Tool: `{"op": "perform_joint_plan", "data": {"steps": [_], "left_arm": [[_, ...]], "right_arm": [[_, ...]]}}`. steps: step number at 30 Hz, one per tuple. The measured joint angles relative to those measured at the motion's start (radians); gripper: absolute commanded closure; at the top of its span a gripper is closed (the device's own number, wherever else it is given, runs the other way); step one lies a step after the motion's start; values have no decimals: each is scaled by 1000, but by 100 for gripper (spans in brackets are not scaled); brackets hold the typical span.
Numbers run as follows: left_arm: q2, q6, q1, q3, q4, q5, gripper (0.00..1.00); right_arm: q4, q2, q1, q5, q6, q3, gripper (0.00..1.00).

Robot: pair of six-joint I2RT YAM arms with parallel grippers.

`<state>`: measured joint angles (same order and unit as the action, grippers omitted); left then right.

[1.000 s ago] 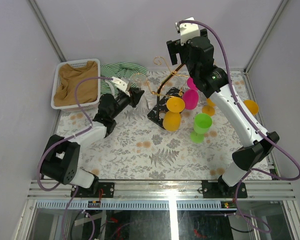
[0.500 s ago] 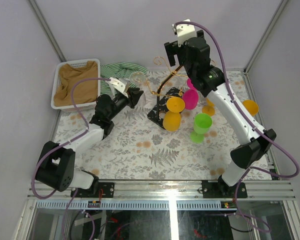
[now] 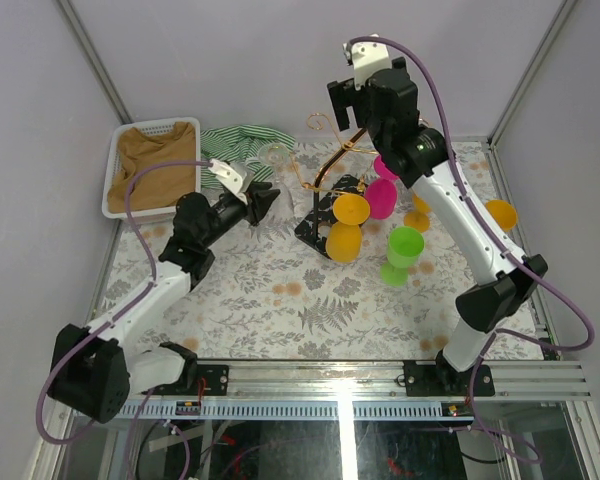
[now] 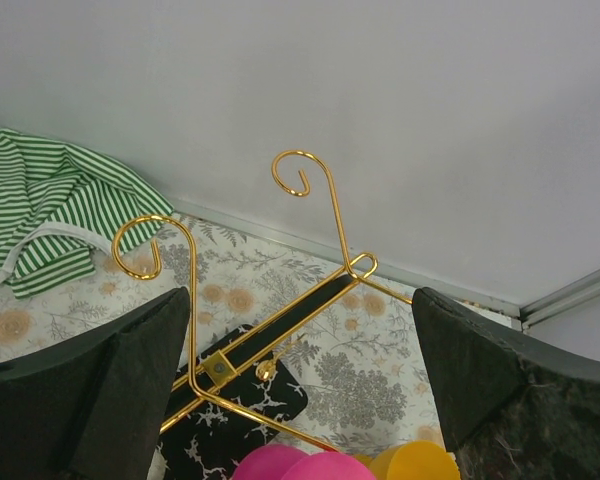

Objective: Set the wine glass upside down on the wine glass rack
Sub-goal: Turn the wine glass upside down at the wine rack.

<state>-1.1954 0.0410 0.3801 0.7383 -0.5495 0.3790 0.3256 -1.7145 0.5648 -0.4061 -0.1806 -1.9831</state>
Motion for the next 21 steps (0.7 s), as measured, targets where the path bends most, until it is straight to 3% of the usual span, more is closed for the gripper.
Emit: {"op": "perform_joint_plan", "data": {"steps": [8, 14, 21], "left_arm": [[132, 33, 0, 47, 203, 56, 68], [148, 10, 0, 150, 274, 63, 65], [93, -48, 0, 303, 299, -11, 60]], "right_arm": [[122, -115, -32, 17, 39, -205, 1], [243, -183, -141, 51, 91, -378, 1], [318, -124, -329, 46, 159, -272, 1]]}}
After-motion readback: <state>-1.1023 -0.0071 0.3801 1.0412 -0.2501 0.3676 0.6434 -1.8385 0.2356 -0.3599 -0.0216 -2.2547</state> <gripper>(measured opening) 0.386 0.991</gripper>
